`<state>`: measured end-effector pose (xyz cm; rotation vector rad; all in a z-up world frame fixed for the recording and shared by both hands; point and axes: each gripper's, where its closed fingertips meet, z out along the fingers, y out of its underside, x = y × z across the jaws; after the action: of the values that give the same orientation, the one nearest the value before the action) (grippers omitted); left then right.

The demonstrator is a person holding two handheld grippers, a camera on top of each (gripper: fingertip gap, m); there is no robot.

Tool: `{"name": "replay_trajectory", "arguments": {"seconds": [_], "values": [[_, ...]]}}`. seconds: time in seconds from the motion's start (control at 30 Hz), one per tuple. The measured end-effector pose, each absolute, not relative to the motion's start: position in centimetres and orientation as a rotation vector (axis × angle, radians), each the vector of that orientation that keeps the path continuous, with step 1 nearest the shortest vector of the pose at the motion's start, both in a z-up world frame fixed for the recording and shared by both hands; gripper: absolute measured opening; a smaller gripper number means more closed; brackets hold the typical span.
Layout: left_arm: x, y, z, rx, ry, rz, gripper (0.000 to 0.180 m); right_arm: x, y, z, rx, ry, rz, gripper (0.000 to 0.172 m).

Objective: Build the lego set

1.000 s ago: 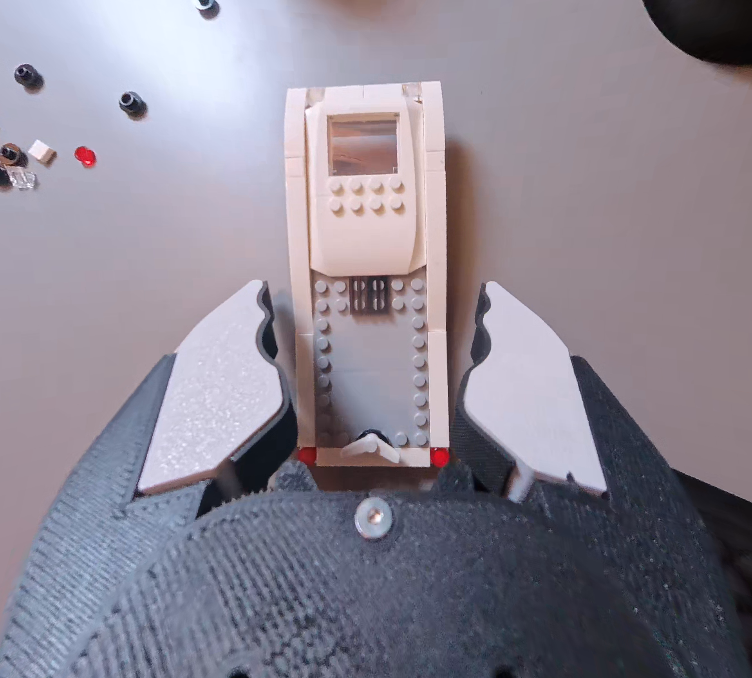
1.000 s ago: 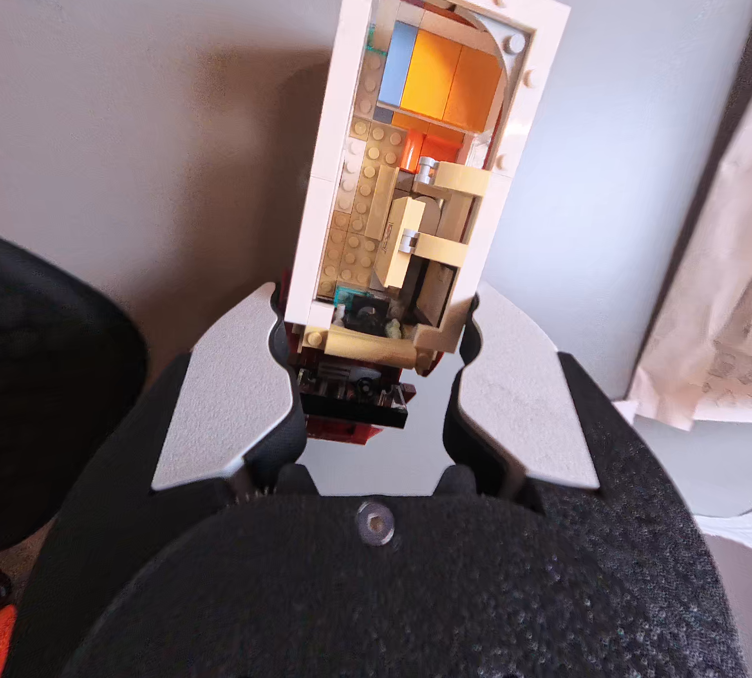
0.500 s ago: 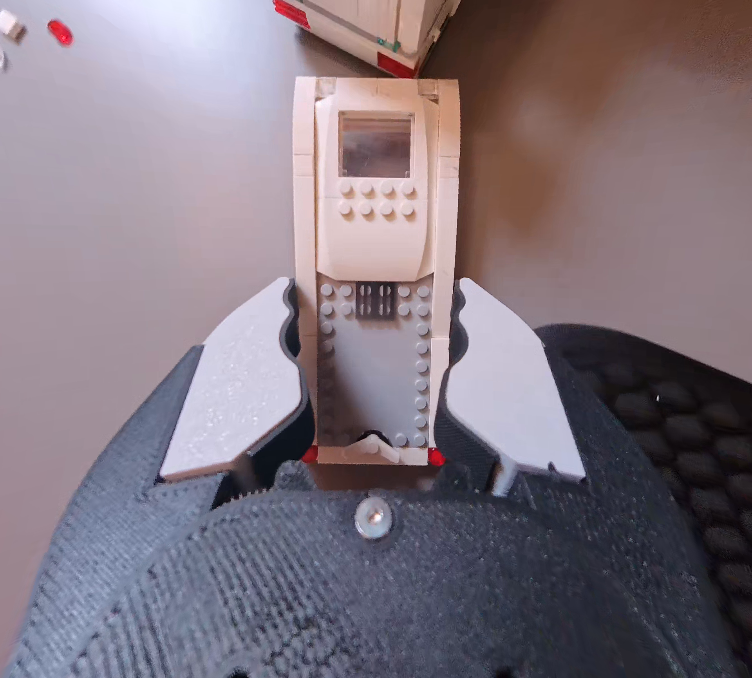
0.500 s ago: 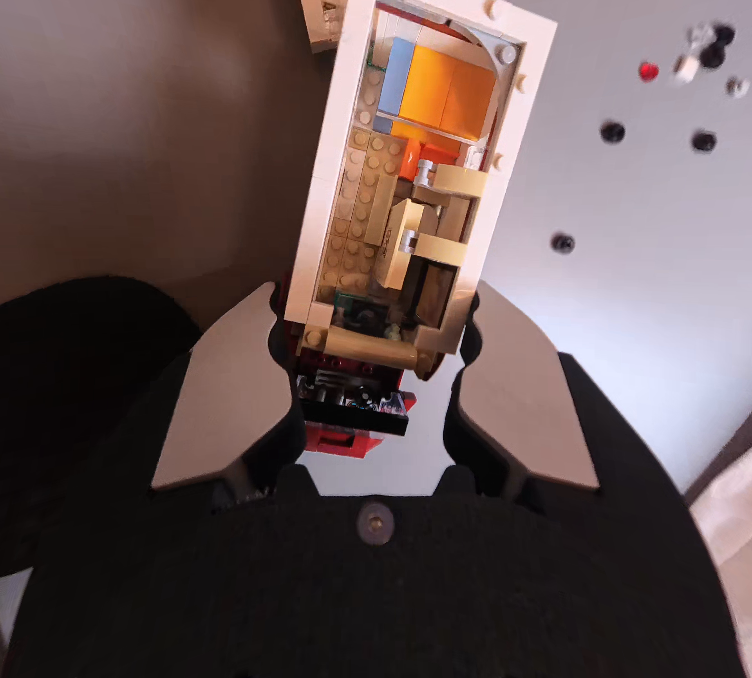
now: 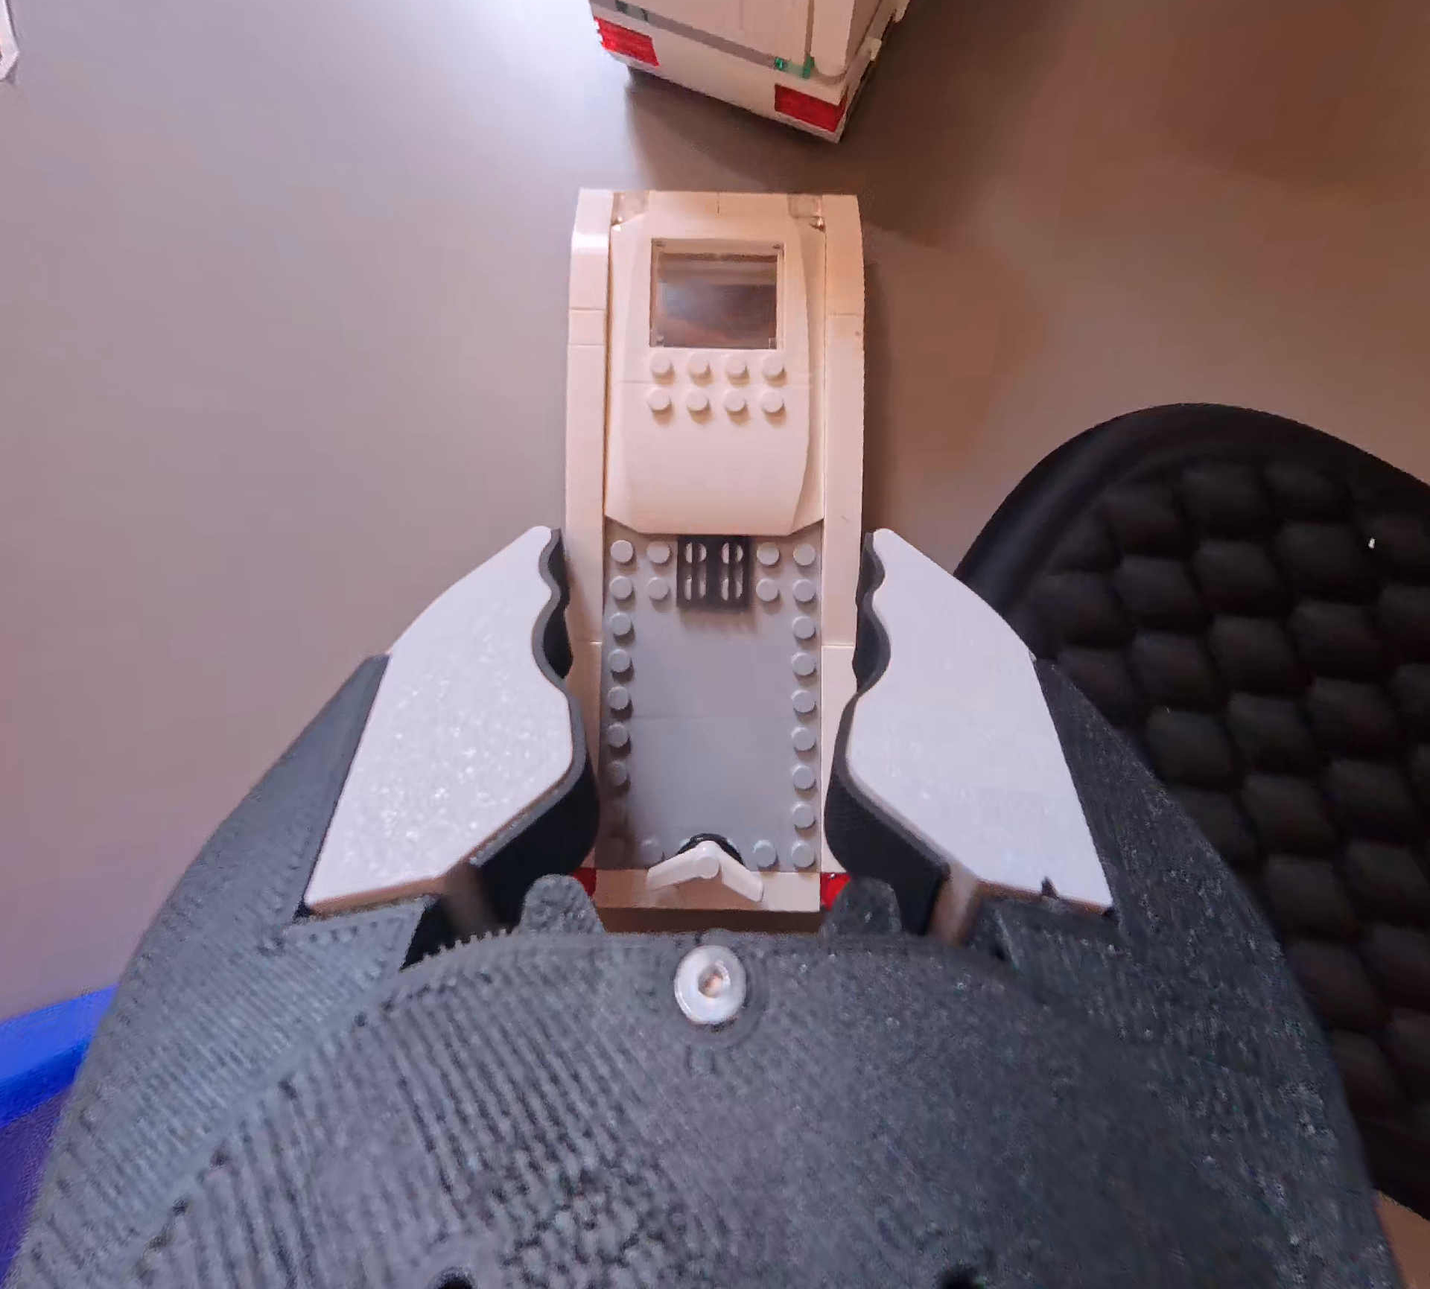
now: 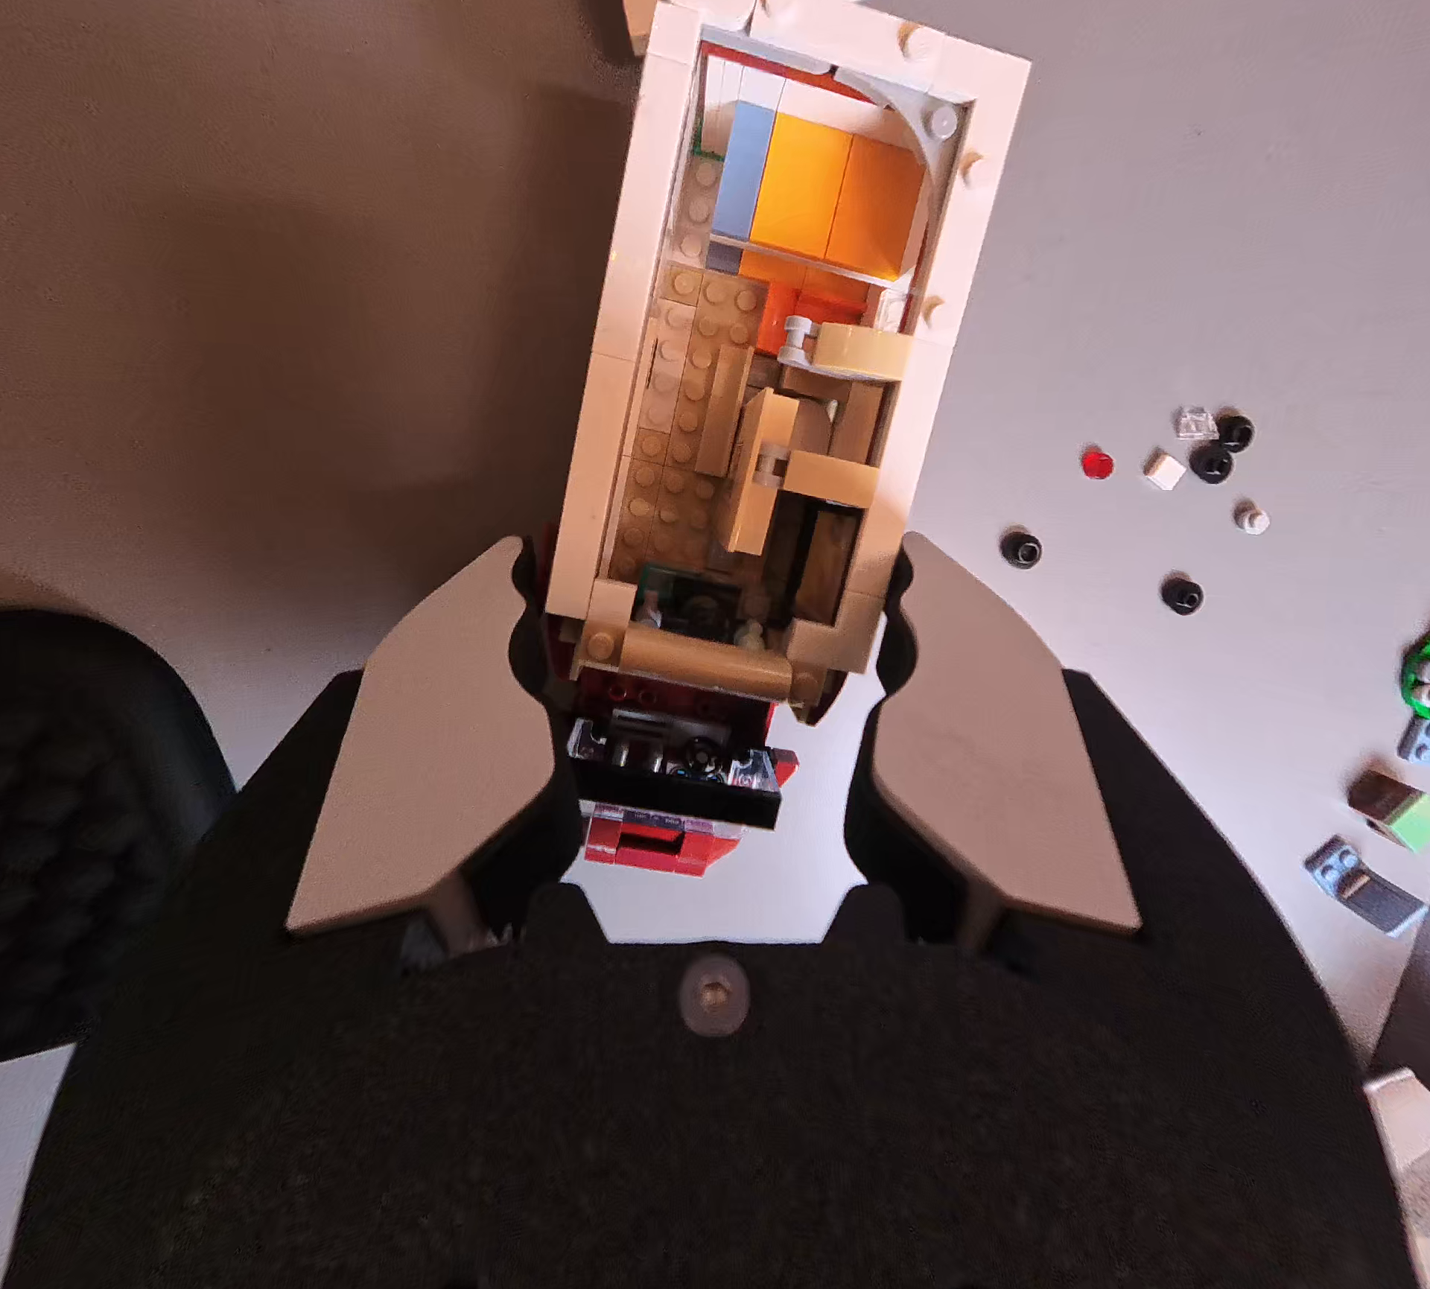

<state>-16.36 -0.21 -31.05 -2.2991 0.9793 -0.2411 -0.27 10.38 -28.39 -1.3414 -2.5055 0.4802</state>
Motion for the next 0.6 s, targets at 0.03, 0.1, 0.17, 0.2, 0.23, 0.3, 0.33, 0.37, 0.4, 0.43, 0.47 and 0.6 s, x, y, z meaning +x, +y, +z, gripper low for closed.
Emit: {"name": "replay_trajectory", "arguments": {"seconds": [0.03, 0.1, 0.17, 0.2, 0.23, 0.3, 0.33, 0.37, 0.4, 0.43, 0.47, 0.6], "values": [[-16.5, -0.3, -31.0, -2.295, 0.976, -0.235, 0.072, -0.3, 10.4, -28.4, -1.338, -2.501, 0.474, 0.084], [-16.7, -0.6, -30.7, -2.28, 0.974, -0.229, 0.072, -0.4, 10.3, -28.5, -1.327, -2.498, 0.474, 0.084], [-16.8, -0.8, -30.2, -2.261, 0.955, -0.239, 0.072, -0.6, 10.0, -28.5, -1.325, -2.489, 0.497, 0.084], [-16.9, -1.0, -29.8, -2.252, 0.945, -0.246, 0.072, -0.8, 9.8, -28.4, -1.324, -2.483, 0.505, 0.084], [-17.0, -1.2, -29.5, -2.244, 0.936, -0.253, 0.072, -0.9, 9.7, -28.3, -1.321, -2.475, 0.51, 0.084], [-17.2, -1.8, -28.4, -2.222, 0.912, -0.267, 0.072, -1.0, 9.6, -27.0, -1.31, -2.424, 0.545, 0.087], [-17.3, -2.1, -27.7, -2.207, 0.9, -0.278, 0.072, -0.9, 9.7, -26.0, -1.307, -2.389, 0.567, 0.088], [-17.3, -2.5, -26.8, -2.185, 0.892, -0.283, 0.072, -0.7, 9.9, -24.9, -1.302, -2.348, 0.586, 0.088], [-17.3, -2.7, -25.7, -2.162, 0.888, -0.287, 0.072, -0.4, 10.1, -24.0, -1.298, -2.314, 0.593, 0.088], [-17.2, -2.9, -24.7, -2.139, 0.892, -0.291, 0.072, 0.2, 10.4, -23.3, -1.297, -2.288, 0.587, 0.088], [-17.0, -2.9, -23.5, -2.116, 0.905, -0.293, 0.072, 0.8, 10.4, -22.7, -1.295, -2.266, 0.583, 0.088], [-13.9, -0.8, -19.5, -2.025, 1.047, -0.314, 0.072, 2.7, 10.3, -21.7, -1.308, -2.182, 0.603, 0.086]]}}
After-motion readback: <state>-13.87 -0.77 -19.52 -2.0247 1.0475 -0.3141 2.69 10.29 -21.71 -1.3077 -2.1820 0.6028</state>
